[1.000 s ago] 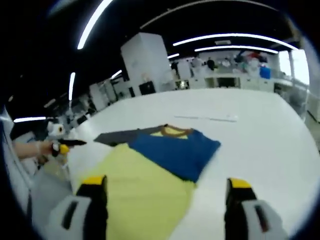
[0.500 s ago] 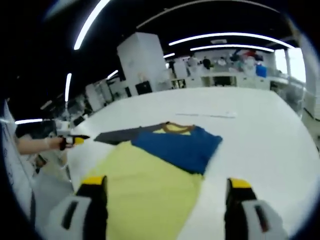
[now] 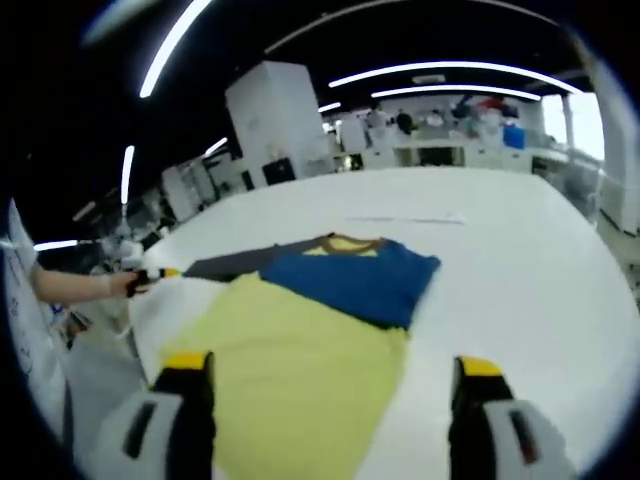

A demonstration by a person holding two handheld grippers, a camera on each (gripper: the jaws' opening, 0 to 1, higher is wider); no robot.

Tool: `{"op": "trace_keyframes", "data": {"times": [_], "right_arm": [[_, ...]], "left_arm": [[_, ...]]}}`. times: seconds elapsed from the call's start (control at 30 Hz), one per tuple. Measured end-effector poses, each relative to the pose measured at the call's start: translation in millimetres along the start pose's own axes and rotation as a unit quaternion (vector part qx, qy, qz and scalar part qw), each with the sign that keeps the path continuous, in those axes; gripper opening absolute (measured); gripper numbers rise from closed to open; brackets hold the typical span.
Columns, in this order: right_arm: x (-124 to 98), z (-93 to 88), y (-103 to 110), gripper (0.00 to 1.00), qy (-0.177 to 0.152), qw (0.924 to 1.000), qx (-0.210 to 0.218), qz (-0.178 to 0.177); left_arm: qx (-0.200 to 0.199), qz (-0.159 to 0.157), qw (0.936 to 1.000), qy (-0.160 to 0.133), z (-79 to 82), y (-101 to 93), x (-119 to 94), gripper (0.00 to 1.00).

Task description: Fold the garment on the visible template until the final outline fits inside the template.

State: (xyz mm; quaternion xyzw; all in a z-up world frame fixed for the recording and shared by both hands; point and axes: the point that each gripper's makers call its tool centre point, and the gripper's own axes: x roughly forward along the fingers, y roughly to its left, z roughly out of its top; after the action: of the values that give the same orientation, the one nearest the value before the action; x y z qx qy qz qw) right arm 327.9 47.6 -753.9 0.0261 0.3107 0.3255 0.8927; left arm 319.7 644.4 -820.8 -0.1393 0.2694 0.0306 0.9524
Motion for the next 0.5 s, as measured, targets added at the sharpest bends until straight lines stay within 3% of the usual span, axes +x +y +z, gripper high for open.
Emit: {"op": "trace_keyframes", "data": {"times": [0.03, 0.17, 0.5], "right_arm": [[-2.3, -2.1, -1.7, 0.99, 0.003, 1.0, 0.001, -0.002], [-9.2, -7.4, -8.1, 0.99, 0.007, 0.9999, 0.008, -0.01], [-20.0, -14.2, -12.0, 0.99, 0.005, 0.9996, 0.017, -0.021]], "left_arm": [[-0.015, 0.01, 0.9998, -0.006, 0.1, 5.6, 1.5, 0.44], [-0.012, 0.026, 0.9995, -0.011, -0.6, 17.0, 6.9, 0.38], [-0.028, 0.037, 0.9989, -0.012, -3.4, 11.8, 12.4, 0.25]]}}
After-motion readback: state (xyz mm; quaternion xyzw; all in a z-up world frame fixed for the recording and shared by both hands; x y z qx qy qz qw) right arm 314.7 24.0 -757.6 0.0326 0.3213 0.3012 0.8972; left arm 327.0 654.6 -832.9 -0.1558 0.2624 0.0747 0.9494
